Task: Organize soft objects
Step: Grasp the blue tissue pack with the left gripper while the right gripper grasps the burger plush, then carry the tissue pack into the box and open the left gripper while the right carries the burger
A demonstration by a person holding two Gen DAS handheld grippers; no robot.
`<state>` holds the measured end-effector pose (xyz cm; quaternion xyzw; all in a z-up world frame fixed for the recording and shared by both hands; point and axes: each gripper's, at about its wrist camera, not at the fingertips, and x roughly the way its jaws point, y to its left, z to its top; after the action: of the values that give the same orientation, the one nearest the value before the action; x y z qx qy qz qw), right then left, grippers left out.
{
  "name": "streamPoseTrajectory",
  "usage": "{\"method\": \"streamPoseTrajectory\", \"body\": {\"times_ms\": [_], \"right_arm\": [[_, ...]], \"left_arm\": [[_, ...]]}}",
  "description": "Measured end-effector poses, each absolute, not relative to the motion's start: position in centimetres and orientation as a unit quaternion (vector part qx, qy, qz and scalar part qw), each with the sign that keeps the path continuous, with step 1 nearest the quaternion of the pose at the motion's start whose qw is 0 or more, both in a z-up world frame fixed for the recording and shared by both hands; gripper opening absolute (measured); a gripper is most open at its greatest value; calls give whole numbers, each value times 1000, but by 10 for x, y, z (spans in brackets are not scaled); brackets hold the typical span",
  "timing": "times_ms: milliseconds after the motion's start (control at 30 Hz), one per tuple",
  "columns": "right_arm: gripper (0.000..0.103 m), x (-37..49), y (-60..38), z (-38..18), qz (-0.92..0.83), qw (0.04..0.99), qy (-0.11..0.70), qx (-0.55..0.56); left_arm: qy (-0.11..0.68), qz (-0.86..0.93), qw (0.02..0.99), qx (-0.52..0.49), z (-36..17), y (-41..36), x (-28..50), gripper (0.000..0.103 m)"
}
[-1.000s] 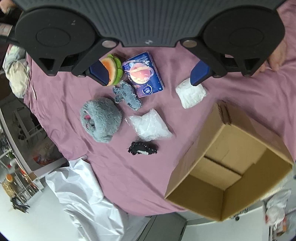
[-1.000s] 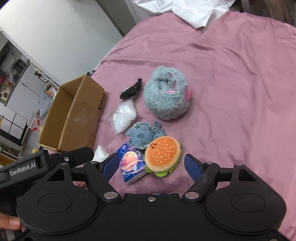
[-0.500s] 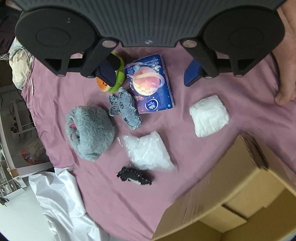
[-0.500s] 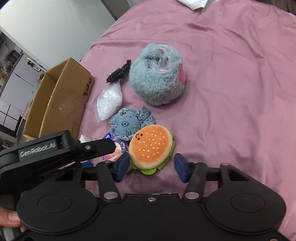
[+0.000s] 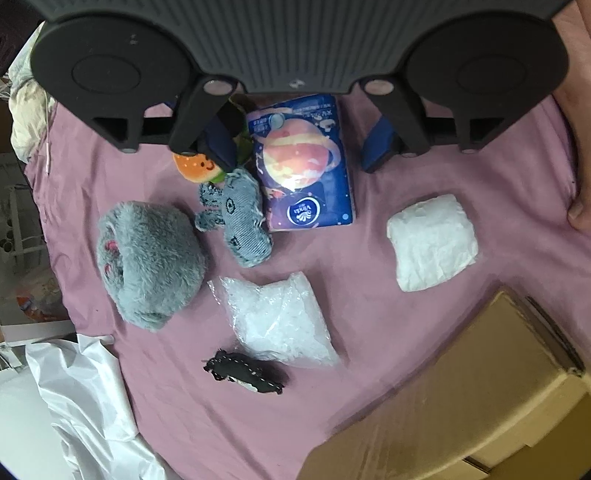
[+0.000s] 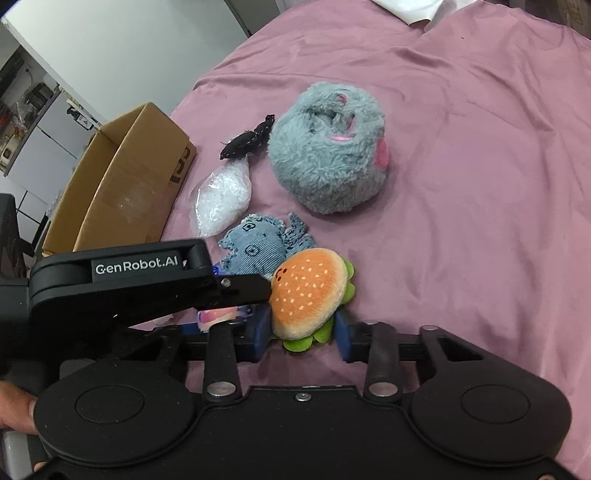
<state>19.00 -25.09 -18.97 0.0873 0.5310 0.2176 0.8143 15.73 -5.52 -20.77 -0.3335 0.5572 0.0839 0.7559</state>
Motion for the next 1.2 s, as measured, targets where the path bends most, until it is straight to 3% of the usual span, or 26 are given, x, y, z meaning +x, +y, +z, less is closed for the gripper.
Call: {"method": "streamPoseTrajectory", "body": {"times_ms": [67,200,1200], "right_arm": [[31,188,-252,-187,216,818,526,84],[30,186,-254,-180,213,828,513,77],[30,174,-247,-118,294,867,388,109]], "left_arm": [[557,89,754,-336,-206,-54,155,54],[554,89,751,-347,-203,-50,149,50],[470,77,822,-313,-101,-15,123,50]]}}
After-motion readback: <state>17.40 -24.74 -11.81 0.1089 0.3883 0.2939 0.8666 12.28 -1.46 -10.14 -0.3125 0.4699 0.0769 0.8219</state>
